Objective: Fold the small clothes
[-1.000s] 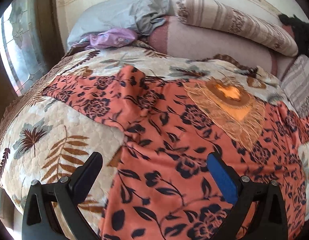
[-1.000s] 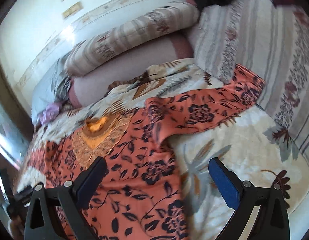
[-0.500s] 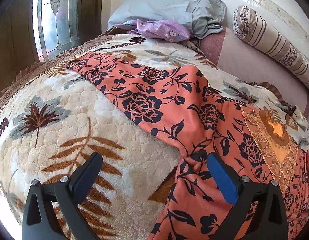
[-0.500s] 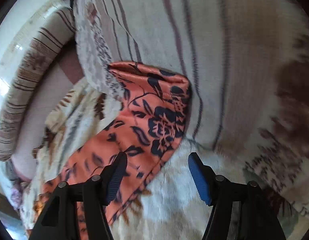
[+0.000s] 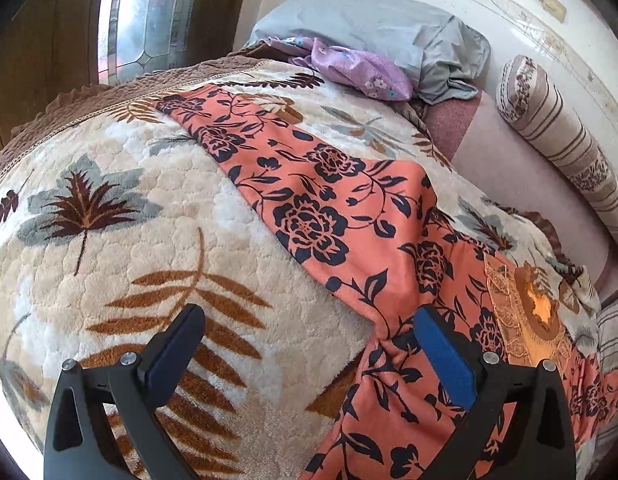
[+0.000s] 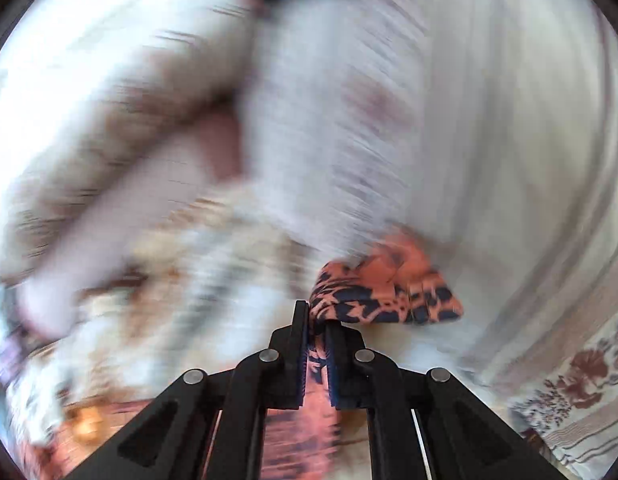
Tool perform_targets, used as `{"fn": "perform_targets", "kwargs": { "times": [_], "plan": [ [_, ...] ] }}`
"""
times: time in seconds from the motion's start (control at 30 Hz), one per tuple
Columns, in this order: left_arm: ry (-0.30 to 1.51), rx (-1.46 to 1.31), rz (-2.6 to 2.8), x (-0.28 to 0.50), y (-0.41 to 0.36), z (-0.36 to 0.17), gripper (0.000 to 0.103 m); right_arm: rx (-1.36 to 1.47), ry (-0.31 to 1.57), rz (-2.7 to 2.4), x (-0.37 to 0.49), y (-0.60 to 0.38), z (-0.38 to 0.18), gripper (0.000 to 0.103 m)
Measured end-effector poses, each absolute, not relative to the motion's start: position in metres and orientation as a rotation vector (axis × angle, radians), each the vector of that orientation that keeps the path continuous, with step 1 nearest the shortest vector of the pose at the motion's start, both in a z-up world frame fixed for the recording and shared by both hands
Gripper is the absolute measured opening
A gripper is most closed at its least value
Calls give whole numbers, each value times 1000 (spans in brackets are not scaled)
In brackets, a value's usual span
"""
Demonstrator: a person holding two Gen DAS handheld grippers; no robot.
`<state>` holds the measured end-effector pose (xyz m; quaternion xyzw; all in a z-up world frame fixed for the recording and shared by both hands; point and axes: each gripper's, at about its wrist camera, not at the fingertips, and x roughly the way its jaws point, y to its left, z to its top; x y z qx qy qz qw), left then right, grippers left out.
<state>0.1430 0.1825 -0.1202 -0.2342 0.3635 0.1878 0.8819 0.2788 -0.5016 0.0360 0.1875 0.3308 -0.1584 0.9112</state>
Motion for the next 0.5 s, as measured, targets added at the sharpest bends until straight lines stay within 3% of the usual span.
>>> {"fn": "perform_targets", "kwargs": {
  "times": [0.17, 0.3, 0.37, 0.4, 0.5],
  "plan": [
    [689, -572, 442, 125, 203, -112, 103, 331, 554, 24, 258, -336, 115, 8],
    [671, -595, 463, 115, 215, -111, 103, 367, 582, 224, 250, -221, 90, 13],
    [674, -603, 476, 114, 221, -112, 103, 362, 712, 271, 252, -175, 44, 57],
    [681, -615, 472, 114, 223, -113, 103, 361, 771, 285, 249, -158, 18, 96],
    [708, -631, 457, 115, 226, -118, 103, 300, 979, 286, 249, -125, -70, 95]
  ]
}}
